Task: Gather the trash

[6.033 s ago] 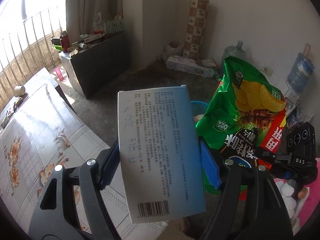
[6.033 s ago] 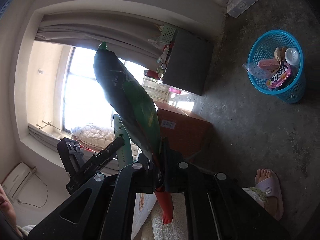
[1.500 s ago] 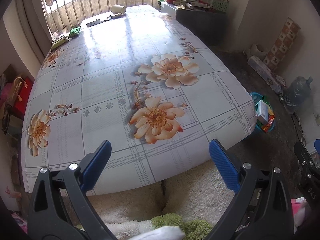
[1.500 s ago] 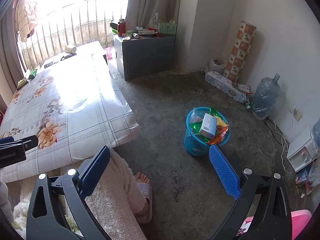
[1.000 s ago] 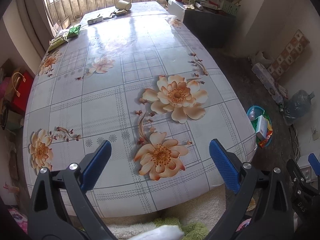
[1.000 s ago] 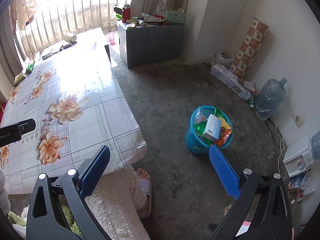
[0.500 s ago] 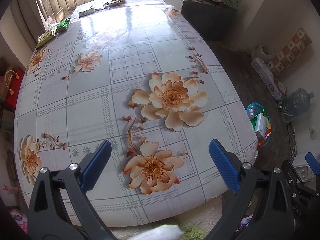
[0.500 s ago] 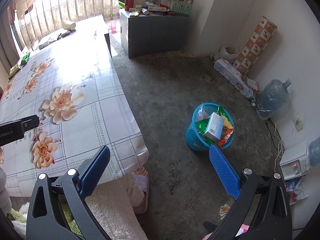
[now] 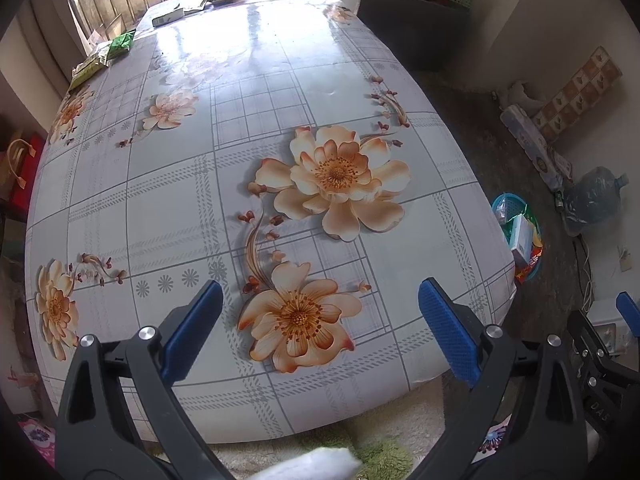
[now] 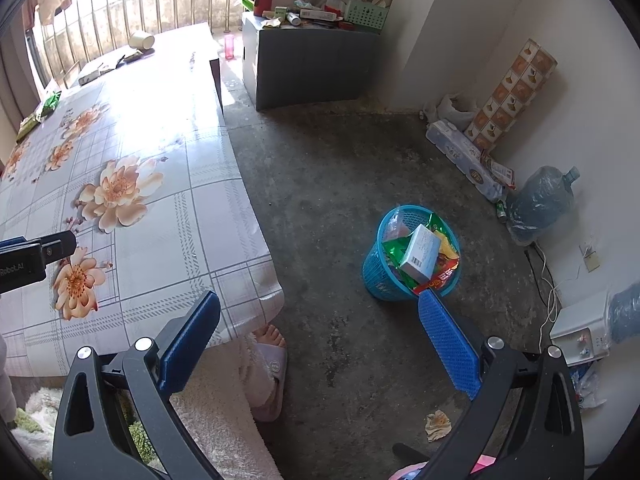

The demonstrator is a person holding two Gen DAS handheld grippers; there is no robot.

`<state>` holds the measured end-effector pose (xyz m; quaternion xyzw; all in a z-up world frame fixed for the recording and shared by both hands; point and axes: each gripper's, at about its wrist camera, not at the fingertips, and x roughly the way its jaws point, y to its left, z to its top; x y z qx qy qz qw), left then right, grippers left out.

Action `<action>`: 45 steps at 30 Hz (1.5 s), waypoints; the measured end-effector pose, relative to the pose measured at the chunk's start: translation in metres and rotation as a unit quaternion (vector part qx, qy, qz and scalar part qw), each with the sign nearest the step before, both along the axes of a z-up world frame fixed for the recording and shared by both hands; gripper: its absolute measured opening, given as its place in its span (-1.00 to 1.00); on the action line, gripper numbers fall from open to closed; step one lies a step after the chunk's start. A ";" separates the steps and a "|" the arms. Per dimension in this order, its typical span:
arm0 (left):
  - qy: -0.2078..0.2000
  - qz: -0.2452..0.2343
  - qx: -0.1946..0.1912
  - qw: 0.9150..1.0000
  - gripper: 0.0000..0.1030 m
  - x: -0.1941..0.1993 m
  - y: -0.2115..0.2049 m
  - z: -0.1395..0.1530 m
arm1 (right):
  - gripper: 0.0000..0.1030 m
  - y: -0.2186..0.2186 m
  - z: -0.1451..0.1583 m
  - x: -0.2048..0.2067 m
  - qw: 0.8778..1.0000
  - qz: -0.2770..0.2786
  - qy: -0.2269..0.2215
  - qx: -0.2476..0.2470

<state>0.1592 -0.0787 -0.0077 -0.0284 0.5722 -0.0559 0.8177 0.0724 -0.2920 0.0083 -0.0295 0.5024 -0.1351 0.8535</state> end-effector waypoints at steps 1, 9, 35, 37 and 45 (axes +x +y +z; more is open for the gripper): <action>-0.002 -0.001 0.000 1.000 0.83 -0.001 0.000 0.001 | 0.87 0.000 0.000 -0.002 1.000 -0.001 -0.001 0.000; -0.015 -0.012 0.008 1.000 0.83 -0.012 -0.006 0.009 | 0.87 0.000 0.002 -0.016 1.000 0.003 -0.005 -0.003; -0.046 -0.015 0.015 0.999 0.83 -0.032 -0.009 0.027 | 0.87 -0.003 0.009 -0.040 1.000 0.009 -0.023 -0.004; -0.045 -0.015 0.014 0.999 0.83 -0.032 -0.009 0.027 | 0.88 -0.002 0.010 -0.041 1.000 0.010 -0.023 -0.004; -0.044 -0.016 0.013 0.999 0.83 -0.033 -0.008 0.028 | 0.88 -0.002 0.012 -0.040 1.000 0.010 -0.022 -0.006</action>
